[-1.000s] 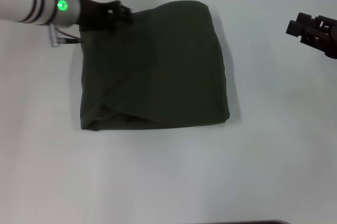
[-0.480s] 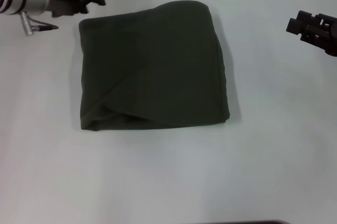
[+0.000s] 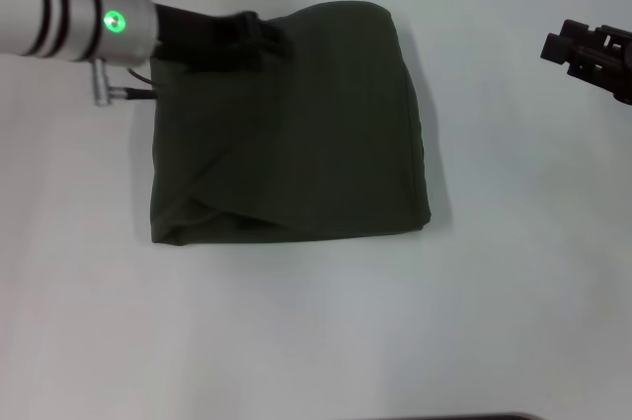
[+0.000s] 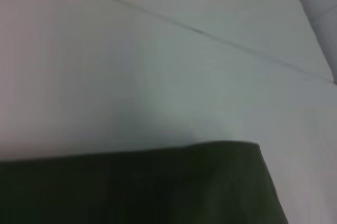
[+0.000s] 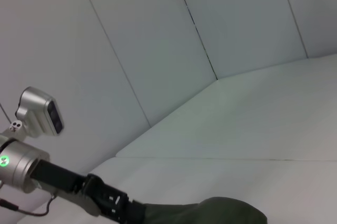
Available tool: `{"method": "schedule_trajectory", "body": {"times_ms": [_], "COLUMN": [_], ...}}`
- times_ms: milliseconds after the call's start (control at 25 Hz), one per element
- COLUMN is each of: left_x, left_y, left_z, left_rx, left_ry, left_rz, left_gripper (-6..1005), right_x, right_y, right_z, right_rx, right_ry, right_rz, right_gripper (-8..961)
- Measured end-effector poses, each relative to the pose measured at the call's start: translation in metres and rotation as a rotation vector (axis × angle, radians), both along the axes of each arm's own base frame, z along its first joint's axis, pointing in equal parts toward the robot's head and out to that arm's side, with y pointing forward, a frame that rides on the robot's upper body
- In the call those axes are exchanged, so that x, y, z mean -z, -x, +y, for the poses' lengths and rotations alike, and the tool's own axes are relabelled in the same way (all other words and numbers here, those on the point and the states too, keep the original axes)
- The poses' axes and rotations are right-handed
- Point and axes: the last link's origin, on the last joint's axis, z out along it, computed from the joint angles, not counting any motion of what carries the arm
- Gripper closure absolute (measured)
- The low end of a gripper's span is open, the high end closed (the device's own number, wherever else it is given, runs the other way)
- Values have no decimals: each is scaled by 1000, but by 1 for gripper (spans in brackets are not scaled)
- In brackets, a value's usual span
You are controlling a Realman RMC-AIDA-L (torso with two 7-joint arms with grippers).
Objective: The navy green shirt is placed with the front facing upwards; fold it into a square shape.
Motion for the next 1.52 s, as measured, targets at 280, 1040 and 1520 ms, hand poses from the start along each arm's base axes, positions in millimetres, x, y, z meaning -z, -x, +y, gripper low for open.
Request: {"method": "schedule_trajectory", "body": {"times_ms": [280,1040,1520], "left_x": [18,-39,-33], "left_y": [-3,57,23], "left_z": [1,8,-8], "left_rx": [-4,-194,-18], "left_ry": [21,-147,-47], "left_rz": [19,80,-103], "left_gripper": [513,513,513], "right_x": [0,3,3], "right_y": [0,-3,0], "right_z": [1,-2,1], "right_rx": [5,15,4], "right_ry": [-1,7,10], "right_rz": [-5,-5,-6], "right_gripper": [457,457,457]}}
